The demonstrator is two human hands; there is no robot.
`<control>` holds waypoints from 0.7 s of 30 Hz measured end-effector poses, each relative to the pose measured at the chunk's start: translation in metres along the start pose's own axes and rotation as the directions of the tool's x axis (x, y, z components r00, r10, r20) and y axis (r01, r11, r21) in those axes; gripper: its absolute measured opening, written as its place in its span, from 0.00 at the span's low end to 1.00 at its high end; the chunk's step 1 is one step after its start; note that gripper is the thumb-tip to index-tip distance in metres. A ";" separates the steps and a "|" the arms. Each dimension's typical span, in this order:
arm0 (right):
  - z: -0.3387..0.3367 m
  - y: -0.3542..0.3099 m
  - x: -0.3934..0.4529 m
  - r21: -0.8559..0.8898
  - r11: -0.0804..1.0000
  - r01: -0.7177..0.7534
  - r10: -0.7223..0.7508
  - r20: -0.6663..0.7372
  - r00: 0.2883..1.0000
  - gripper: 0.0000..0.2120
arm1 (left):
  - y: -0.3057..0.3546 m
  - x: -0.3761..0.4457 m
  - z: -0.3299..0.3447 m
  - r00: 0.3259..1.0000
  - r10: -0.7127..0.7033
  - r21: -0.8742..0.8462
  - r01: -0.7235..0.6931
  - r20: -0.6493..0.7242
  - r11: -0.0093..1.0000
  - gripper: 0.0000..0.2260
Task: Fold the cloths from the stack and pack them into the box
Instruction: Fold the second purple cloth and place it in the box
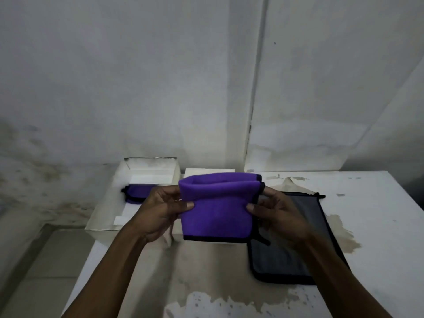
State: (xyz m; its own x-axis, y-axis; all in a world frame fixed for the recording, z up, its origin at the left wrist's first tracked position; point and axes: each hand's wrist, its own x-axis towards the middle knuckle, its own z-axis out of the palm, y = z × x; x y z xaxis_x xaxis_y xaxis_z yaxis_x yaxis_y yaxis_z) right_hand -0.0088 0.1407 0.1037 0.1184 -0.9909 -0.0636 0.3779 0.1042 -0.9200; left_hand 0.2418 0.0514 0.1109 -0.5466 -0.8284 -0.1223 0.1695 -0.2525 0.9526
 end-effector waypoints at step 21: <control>0.095 0.029 0.052 -0.117 0.987 -0.110 0.090 -0.163 0.983 0.19 | 0.052 -0.063 -0.097 0.988 0.046 0.548 -0.120 0.147 0.828 0.20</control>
State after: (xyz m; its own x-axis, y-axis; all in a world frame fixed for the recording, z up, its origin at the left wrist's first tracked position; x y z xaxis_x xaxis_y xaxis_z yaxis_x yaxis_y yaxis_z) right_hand 0.0954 0.0999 0.1106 0.0008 -0.9781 -0.2082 0.2528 0.2016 -0.9463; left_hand 0.3644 0.0421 0.1414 -0.6528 -0.7567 -0.0366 -0.2440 0.1643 0.9558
